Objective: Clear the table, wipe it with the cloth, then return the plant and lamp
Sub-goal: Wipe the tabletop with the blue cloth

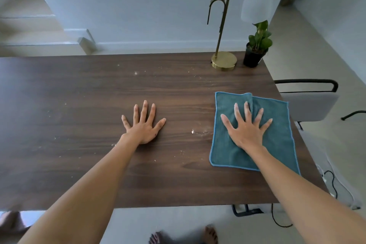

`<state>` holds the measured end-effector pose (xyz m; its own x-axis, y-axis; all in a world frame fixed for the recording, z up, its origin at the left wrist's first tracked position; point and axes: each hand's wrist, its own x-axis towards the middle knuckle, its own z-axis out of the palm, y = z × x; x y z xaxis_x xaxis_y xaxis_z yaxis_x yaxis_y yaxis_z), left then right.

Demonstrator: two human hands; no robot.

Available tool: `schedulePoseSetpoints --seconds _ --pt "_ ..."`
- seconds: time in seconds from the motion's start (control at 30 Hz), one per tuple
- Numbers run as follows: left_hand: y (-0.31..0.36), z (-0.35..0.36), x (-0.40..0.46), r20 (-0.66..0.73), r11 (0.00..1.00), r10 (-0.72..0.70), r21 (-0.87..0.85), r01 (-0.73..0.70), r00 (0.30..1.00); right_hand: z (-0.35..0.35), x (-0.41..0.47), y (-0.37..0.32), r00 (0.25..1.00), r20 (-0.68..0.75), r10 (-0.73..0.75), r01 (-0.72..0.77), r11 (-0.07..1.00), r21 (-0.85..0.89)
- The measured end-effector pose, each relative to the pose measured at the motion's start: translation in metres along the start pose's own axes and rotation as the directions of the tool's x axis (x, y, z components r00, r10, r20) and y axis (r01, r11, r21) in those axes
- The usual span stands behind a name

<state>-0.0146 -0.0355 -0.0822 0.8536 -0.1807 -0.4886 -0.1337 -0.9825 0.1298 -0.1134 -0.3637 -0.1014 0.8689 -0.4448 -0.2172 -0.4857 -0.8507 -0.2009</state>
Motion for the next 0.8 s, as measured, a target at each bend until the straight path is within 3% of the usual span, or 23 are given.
schedulePoseSetpoints --seconds 0.07,0.27,0.43,0.57,0.67,0.8 --pt "-0.006 -0.001 0.005 -0.010 1.000 0.030 0.007 -0.030 0.999 0.004 0.009 -0.030 1.000 0.006 0.011 -0.011 1.000 0.023" --pt "-0.024 -0.012 0.022 0.021 0.991 0.106 0.080 -0.107 0.994 0.041 -0.023 -0.112 0.985 -0.022 -0.173 0.171 0.983 -0.064" --pt "-0.029 -0.014 0.023 0.040 0.984 0.145 0.101 -0.148 0.989 0.046 -0.058 -0.069 0.956 -0.072 -0.284 0.272 0.951 -0.145" --pt "-0.035 -0.015 0.021 0.055 0.983 0.153 0.096 -0.158 0.987 0.028 -0.049 -0.016 0.997 -0.068 -0.046 0.040 0.995 -0.089" --pt "-0.041 -0.012 0.013 0.048 0.987 0.136 0.080 -0.139 0.990 0.026 -0.026 -0.036 0.995 -0.045 0.094 -0.097 0.993 -0.071" --pt "-0.043 -0.002 0.000 0.005 0.995 0.091 0.031 -0.092 0.996 0.028 -0.009 -0.090 0.999 -0.021 0.050 -0.051 0.997 -0.049"
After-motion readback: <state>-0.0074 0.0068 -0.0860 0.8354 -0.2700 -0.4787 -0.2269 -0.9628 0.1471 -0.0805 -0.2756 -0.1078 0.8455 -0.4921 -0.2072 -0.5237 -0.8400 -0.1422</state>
